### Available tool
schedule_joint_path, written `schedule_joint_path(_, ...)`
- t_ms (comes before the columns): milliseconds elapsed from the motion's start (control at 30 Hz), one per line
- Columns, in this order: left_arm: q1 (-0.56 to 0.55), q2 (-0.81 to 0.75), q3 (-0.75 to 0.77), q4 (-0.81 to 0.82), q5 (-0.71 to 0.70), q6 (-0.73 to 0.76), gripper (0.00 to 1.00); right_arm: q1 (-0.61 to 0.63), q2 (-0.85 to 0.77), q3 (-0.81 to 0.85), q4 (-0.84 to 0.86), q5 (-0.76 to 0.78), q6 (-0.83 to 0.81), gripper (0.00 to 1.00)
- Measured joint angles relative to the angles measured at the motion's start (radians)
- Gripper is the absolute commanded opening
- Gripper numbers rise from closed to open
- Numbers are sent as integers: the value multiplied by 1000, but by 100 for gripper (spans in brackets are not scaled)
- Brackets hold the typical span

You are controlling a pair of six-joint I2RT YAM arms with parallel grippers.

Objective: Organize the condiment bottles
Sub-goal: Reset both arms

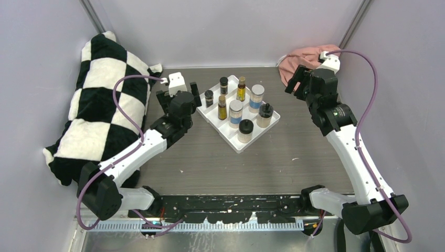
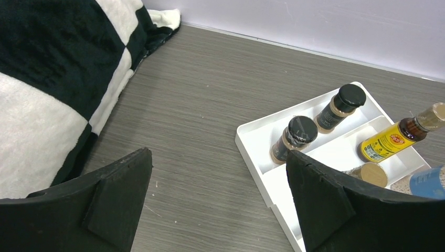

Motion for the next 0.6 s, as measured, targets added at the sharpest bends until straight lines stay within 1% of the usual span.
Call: schedule_joint_path(600, 0, -8, -14, -15, 1, -18, 100, 12, -18, -11, 2, 0, -1, 79)
